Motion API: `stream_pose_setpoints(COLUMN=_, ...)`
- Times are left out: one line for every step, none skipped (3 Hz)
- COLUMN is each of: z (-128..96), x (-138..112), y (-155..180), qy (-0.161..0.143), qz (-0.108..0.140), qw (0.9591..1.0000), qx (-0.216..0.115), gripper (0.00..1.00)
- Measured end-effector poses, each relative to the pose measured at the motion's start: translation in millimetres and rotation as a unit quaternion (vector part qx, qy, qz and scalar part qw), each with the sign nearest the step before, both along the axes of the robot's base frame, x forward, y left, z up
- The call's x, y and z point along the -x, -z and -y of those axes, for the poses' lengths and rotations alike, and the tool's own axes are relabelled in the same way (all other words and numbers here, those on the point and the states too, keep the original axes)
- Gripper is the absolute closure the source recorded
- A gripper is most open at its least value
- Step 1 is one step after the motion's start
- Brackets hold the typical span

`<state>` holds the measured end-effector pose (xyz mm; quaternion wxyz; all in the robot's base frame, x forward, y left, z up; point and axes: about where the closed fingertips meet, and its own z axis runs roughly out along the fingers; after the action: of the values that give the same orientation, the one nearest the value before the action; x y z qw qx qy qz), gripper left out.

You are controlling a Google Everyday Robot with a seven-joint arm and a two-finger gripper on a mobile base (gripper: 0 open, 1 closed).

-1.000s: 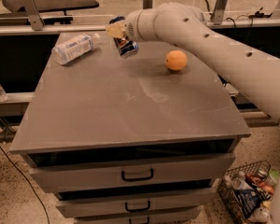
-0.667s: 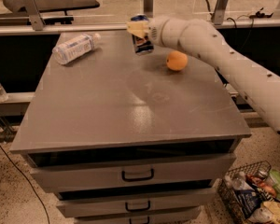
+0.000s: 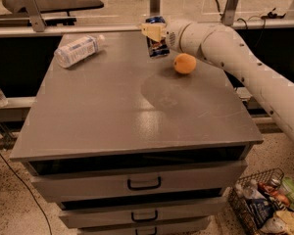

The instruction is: Place pepsi can upright

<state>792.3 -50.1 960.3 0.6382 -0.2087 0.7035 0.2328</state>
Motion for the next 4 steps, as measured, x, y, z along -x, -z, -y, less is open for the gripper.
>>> stream_pose_setpoints(z=-6.8, x=15.6, y=-9.6, qy=-0.016, qz=0.012, qw=0.9996, qx=-0.022, gripper=1.00)
stream_pose_setpoints(z=-13.2, x=39.8, y=-9.9, qy=-0.039, qz=0.026, qw=0.9980, qx=-0.042, gripper=1.00)
stream_pose_setpoints(z=-11.1, x=61.3, y=-4.8, qy=-0.050, qz=0.040, qw=0.9975, qx=-0.031, gripper=1.00)
stream_pose_setpoints(z=-5.3, x=82.4, y=2.4, qy=-0.060, qz=0.055, qw=0.9966, qx=-0.010, gripper=1.00)
